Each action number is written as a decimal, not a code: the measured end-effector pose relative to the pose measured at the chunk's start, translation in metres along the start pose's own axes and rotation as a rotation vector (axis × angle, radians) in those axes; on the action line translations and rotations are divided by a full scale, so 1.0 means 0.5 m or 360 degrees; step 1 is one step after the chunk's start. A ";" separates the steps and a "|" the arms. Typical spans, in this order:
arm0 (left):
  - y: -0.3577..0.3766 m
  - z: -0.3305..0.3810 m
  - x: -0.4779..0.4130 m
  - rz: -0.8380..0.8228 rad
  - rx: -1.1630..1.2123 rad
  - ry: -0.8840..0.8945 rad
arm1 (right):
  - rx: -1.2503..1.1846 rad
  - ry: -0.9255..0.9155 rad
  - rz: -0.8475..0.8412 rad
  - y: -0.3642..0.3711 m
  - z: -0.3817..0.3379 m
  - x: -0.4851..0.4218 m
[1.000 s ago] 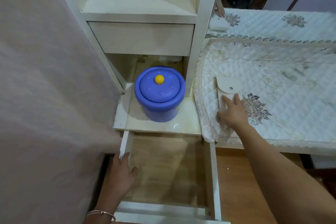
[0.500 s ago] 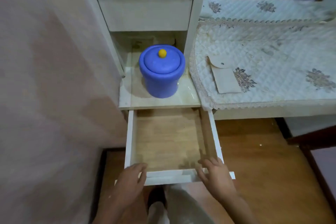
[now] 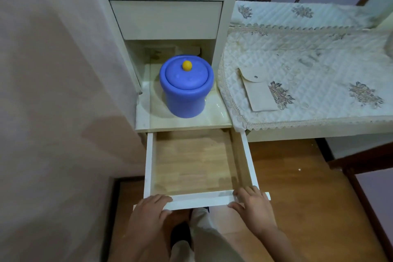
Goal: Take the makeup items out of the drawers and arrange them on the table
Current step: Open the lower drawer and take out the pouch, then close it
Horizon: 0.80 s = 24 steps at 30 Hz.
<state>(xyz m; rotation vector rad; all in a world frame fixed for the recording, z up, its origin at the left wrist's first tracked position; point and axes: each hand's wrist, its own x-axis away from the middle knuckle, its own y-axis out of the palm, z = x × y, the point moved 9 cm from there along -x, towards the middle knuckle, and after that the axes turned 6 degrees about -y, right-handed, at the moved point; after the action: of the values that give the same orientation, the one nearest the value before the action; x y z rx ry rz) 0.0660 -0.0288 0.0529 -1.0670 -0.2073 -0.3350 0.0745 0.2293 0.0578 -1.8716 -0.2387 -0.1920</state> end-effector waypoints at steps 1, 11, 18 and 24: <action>-0.002 -0.004 -0.022 0.0018 0.0010 -0.0024 | 0.0002 -0.0020 0.0036 -0.010 -0.002 -0.021; -0.144 0.064 -0.224 0.0506 -0.0398 -0.0095 | 0.0439 -0.0246 0.0317 -0.130 -0.064 -0.259; -0.164 0.045 -0.302 0.0528 -0.0348 -0.0148 | 0.0560 -0.0300 0.0377 -0.131 -0.048 -0.335; -0.174 0.034 -0.329 0.0598 -0.0315 -0.0351 | 0.0484 -0.0209 0.0559 -0.148 -0.051 -0.357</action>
<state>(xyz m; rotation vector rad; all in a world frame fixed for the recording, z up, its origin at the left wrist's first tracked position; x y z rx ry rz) -0.1191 -0.0244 0.0787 -1.3120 -0.1677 0.1037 -0.1175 0.2152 0.0885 -1.5934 -0.0224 0.1988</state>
